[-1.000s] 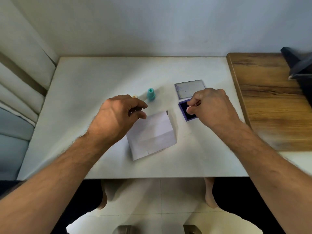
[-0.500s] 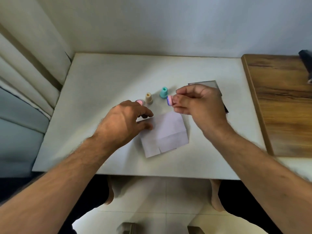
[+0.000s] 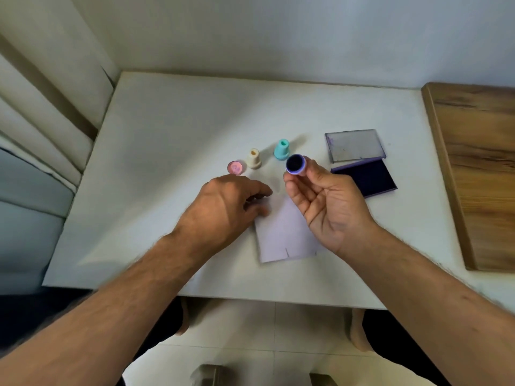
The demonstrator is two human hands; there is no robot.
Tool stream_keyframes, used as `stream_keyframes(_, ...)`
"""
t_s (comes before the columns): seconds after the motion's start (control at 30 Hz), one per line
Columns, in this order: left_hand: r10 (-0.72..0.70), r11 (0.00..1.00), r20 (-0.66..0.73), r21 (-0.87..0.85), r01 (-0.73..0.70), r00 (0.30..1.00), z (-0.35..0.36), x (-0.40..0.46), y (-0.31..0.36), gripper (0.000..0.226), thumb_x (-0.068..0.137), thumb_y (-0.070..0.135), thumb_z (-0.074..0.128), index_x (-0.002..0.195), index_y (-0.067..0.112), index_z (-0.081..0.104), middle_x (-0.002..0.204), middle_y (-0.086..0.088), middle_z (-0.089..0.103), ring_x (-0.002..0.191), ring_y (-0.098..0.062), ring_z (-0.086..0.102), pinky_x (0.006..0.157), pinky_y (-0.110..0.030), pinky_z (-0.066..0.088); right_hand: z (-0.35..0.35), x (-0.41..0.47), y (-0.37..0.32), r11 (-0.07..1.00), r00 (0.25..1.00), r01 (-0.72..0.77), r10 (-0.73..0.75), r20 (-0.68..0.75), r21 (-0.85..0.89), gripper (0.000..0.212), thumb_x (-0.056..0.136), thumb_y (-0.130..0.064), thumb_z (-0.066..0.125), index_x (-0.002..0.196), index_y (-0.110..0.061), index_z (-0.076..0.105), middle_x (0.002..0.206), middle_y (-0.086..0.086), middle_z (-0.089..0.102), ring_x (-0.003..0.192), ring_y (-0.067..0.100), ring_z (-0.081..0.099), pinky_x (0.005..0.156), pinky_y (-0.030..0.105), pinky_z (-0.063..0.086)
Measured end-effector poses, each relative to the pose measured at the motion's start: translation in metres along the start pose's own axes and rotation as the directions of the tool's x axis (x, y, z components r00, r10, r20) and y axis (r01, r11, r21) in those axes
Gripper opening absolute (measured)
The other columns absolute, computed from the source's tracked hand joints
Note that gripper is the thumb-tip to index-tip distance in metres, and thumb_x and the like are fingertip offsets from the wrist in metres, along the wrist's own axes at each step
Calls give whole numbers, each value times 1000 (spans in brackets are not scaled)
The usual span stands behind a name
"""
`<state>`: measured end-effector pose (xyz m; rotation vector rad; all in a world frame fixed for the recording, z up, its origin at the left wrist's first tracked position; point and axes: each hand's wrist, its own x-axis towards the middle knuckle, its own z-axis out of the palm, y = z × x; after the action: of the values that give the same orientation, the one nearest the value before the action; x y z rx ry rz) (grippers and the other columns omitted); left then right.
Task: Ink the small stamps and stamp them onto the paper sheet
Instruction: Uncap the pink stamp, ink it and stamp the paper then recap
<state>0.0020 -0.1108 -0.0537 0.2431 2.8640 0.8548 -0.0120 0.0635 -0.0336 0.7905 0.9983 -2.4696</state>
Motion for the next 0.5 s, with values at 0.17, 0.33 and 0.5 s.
stream_keyframes(0.17,-17,996,18,-90,18,1000,0,-3,-5,33,79,31,77,112,31,71,102,9,71,90,-7,66,87,-31,54,-7,3,5,1000,1000,-9,9,-9,0,13,95,-4,54,93,-2,67,81,11,76,74,19,74,63,26,61)
stream_keyframes(0.33,-53,997,-5,-55,53,999,-5,-3,-9,33,75,37,80,105,28,73,96,8,68,83,-9,62,82,-32,54,-7,4,14,973,996,84,-90,-16,-216,8,88,-3,64,95,-4,69,83,12,76,78,21,73,70,31,61)
stream_keyframes(0.5,-77,996,3,-52,77,997,-5,-4,-11,29,74,40,80,99,27,74,89,7,66,83,-12,61,76,-28,51,-8,0,18,592,924,351,-344,167,-726,15,81,-11,76,95,-15,75,82,-2,77,84,13,73,80,28,58)
